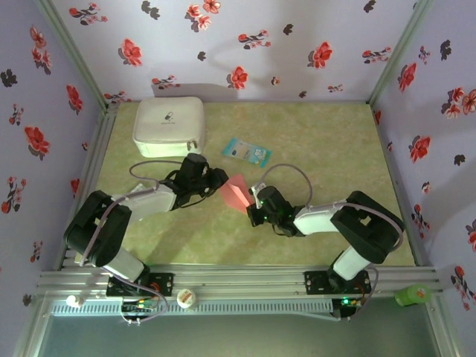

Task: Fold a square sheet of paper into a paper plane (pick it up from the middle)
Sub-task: Fourth fold the wing at the center of the table.

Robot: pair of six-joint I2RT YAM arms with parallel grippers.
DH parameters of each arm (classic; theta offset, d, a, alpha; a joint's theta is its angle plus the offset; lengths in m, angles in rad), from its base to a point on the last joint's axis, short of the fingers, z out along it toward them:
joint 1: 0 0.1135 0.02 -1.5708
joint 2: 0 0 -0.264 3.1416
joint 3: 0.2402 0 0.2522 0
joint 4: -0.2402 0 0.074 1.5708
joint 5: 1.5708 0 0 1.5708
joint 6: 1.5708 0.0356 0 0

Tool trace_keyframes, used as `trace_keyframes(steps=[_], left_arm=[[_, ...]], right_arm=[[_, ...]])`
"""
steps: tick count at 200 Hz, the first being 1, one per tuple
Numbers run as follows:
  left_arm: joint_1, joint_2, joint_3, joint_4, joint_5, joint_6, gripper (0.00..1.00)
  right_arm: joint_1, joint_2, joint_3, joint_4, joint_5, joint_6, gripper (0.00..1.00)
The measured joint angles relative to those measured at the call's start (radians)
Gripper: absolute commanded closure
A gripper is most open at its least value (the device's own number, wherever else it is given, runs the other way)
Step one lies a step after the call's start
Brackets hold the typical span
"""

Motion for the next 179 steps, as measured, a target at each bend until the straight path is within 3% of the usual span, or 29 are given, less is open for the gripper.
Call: trace_keyframes(steps=[73, 134, 179], left_arm=[[0.000, 0.000, -0.004, 0.001, 0.002, 0.000, 0.70], [0.000, 0.009, -0.009, 0.018, 0.016, 0.001, 0.84], [0.000, 0.058, -0.009, 0.049, 0.056, 0.001, 0.86]], right_arm=[[-0.039, 0.024, 0.006, 0.035, -0.116, 0.096, 0.92], [-0.103, 0.047, 0.042, 0.033, -0.250, 0.189, 0.92], [-0.132, 0.087, 0.075, 0.027, -0.336, 0.248, 0.91]])
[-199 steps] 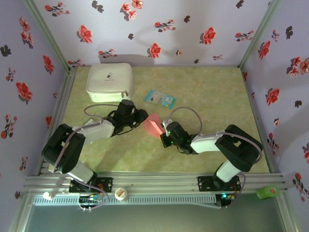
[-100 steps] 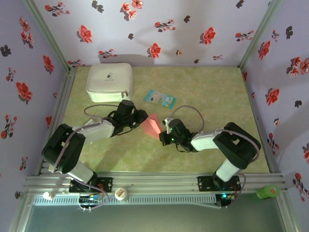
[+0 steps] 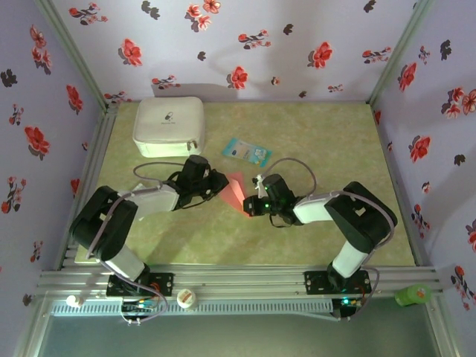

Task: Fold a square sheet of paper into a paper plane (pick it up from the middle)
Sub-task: Fourth fold the wing at the center of the table.

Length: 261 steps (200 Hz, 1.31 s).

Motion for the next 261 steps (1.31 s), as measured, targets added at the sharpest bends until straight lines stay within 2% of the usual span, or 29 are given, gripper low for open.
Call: trace_keyframes(steps=[108, 261], left_arm=[[-0.006, 0.062, 0.002, 0.043, 0.037, -0.001, 0.91], [-0.034, 0.189, 0.073, 0.139, 0.105, 0.002, 0.92]], right_arm=[[-0.015, 0.010, -0.028, 0.050, -0.025, 0.099, 0.92], [-0.055, 0.023, -0.054, 0.109, -0.085, 0.200, 0.92]])
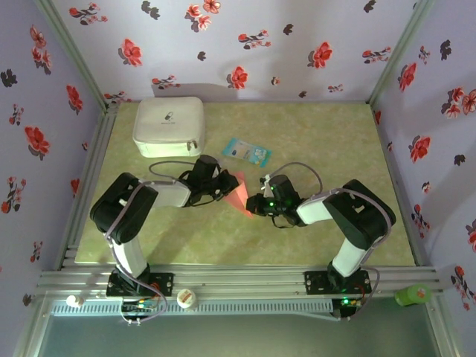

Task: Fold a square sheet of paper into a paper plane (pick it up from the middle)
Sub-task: Fourth fold the wing at the center of the table.

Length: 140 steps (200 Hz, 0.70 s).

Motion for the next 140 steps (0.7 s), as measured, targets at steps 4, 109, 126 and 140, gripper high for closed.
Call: trace_keyframes(steps=[4, 109, 126, 140], left_arm=[[0.000, 0.004, 0.002, 0.004, 0.002, 0.000, 0.92], [-0.002, 0.069, 0.029, 0.017, 0.008, 0.000, 0.92], [-0.002, 0.077, 0.032, 0.020, 0.008, 0.000, 0.91], [-0.002, 0.081, 0.035, 0.019, 0.008, 0.000, 0.91]], right_arm=[[-0.001, 0.000, 0.000, 0.000, -0.001, 0.001, 0.92], [-0.019, 0.014, 0.027, -0.039, -0.043, 0.019, 0.92], [-0.021, 0.014, 0.027, -0.042, -0.045, 0.019, 0.92], [-0.021, 0.014, 0.028, -0.043, -0.046, 0.019, 0.92]])
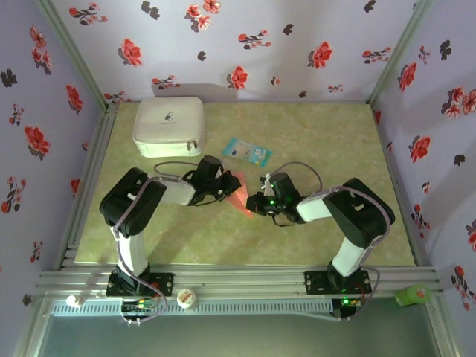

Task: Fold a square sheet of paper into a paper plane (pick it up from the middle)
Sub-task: Fourth fold the wing at the center of the table.

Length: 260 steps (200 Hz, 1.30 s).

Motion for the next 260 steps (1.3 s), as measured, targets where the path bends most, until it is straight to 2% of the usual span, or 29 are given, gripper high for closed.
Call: trace_keyframes(steps=[147, 260], left_arm=[[0.000, 0.042, 0.023, 0.006, 0.000, 0.000, 0.91], [0.000, 0.058, 0.045, -0.018, 0.008, 0.005, 0.92]], right_arm=[[-0.006, 0.004, 0.013, -0.026, -0.011, 0.002, 0.92], [-0.006, -0.002, 0.034, -0.072, -0.023, 0.002, 0.86]])
